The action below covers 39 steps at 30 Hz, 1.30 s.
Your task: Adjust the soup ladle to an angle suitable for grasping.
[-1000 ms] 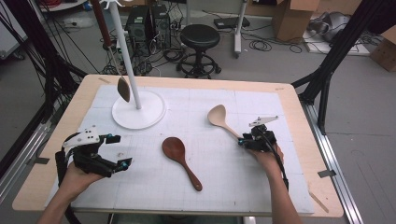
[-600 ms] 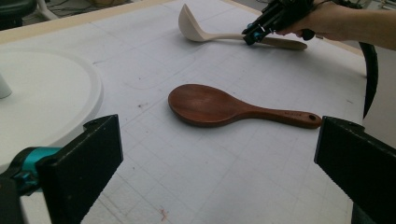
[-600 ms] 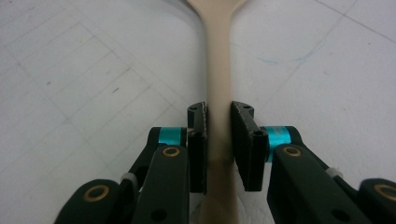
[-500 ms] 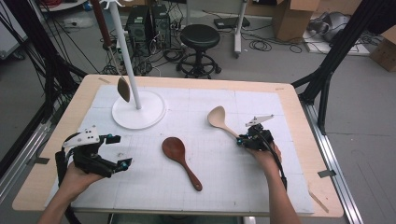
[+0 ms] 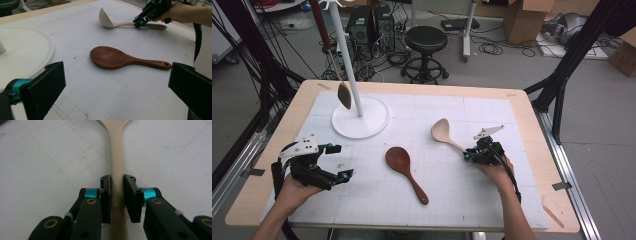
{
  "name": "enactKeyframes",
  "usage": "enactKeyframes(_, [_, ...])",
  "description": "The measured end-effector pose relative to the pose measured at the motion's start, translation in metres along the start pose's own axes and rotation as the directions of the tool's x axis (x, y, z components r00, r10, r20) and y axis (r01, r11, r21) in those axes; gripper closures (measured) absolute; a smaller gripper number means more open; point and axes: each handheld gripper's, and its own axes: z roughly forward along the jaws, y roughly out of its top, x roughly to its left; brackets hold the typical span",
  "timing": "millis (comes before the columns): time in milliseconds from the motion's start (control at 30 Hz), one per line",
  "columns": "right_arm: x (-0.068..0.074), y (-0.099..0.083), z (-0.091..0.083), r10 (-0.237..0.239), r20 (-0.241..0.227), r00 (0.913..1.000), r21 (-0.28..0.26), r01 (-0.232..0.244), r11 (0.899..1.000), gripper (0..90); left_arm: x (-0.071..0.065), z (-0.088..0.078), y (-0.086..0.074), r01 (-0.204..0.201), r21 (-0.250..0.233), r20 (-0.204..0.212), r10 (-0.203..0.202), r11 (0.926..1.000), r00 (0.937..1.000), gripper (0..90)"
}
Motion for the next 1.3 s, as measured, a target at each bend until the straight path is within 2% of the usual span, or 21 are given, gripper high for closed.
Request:
enactKeyframes(67, [0.000,0.002,0.001,-0.001,0.014,0.9999,-0.017,0.001,1.000,69.8,0.000,0.000,0.000,0.001,0.000,0.000,-0.001,1.0000,1.0000,1.7])
enactKeyframes(200, [0.001,0.009,0.007,-0.003,0.031,0.9995,-0.016,0.003,1.000,66.5,0.000,0.001,0.000,0.001,0.002,0.000,-0.001,1.0000,1.0000,1.7])
enactKeyframes(533, [0.003,0.023,0.021,-0.028,0.045,0.9986,0.004,0.028,1.000,68.7,0.001,0.001,0.000,0.001,0.003,0.002,-0.001,1.0000,1.0000,1.7])
enactKeyframes(633, [0.003,0.026,0.024,-0.046,0.036,0.9983,0.007,0.046,0.999,75.6,0.001,0.000,0.000,0.004,0.001,0.004,-0.004,1.0000,1.0000,1.7])
enactKeyframes(800, [0.006,0.028,0.023,-0.063,0.031,0.9975,0.024,0.062,0.998,76.9,0.000,0.000,0.000,0.004,0.000,0.004,-0.004,1.0000,1.0000,1.7])
enactKeyframes(900, [0.008,0.029,0.024,-0.092,0.007,0.9958,0.020,0.091,0.996,77.2,0.001,-0.001,0.000,0.003,-0.002,0.002,-0.003,1.0000,1.0000,1.7])
enactKeyframes(1033, [0.013,0.032,0.024,-0.135,-0.003,0.9908,0.005,0.135,0.991,77.3,0.001,-0.001,0.000,0.003,-0.002,0.003,-0.003,1.0000,1.0000,1.7])
enactKeyframes(1300, [0.023,0.037,0.019,-0.149,-0.048,0.9877,-0.010,0.149,0.989,77.3,0.001,-0.001,0.000,0.004,-0.002,0.002,-0.004,1.0000,1.0000,1.7])
